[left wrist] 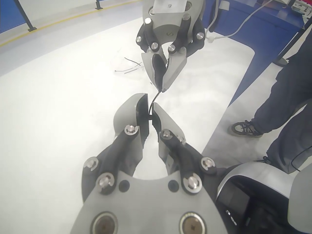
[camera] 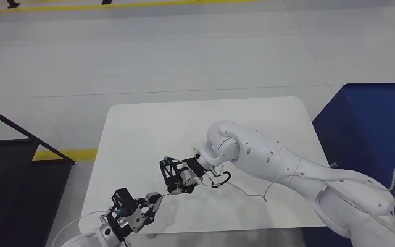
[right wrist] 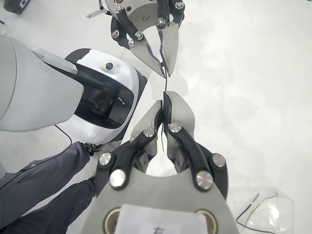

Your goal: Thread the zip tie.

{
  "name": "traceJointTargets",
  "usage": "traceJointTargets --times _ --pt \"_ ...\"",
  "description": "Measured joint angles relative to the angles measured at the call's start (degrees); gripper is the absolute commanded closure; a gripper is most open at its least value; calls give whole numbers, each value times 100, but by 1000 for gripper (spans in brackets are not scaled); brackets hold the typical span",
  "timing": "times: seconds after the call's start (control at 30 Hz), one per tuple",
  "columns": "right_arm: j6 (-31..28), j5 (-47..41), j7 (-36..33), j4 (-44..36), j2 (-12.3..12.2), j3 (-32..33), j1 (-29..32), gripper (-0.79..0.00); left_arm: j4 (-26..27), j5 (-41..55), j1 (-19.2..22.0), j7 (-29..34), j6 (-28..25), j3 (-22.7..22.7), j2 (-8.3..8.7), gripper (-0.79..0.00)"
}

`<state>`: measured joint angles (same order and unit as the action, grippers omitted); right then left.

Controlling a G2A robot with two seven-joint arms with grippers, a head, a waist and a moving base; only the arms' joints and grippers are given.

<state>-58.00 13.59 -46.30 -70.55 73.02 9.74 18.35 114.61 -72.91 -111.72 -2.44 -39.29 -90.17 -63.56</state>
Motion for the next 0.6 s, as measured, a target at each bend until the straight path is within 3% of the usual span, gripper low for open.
traceJointTargets --times 0.03,0.07,0.1,0.13,0.53,0.6 --pt "0 -6 0 1 0 0 -1 0 0 -12 -6 -16 1 -2 3 0" --pt "0 -21 0 4 -3 0 -7 -320 -1 -33 -14 -39 0 -6 7 0" --pt "0 -39 0 13 -7 0 -14 -354 -4 -50 -22 -53 0 -9 10 0" --pt "0 -57 0 24 -13 0 -25 -785 -6 -69 -31 -64 -3 -12 13 0" --pt "3 -155 44 7 -52 6 -28 -785 9 -209 -63 -132 71 -75 31 0" --pt "1 -439 218 -44 -103 56 106 -785 85 -365 -41 -361 343 -136 23 0"
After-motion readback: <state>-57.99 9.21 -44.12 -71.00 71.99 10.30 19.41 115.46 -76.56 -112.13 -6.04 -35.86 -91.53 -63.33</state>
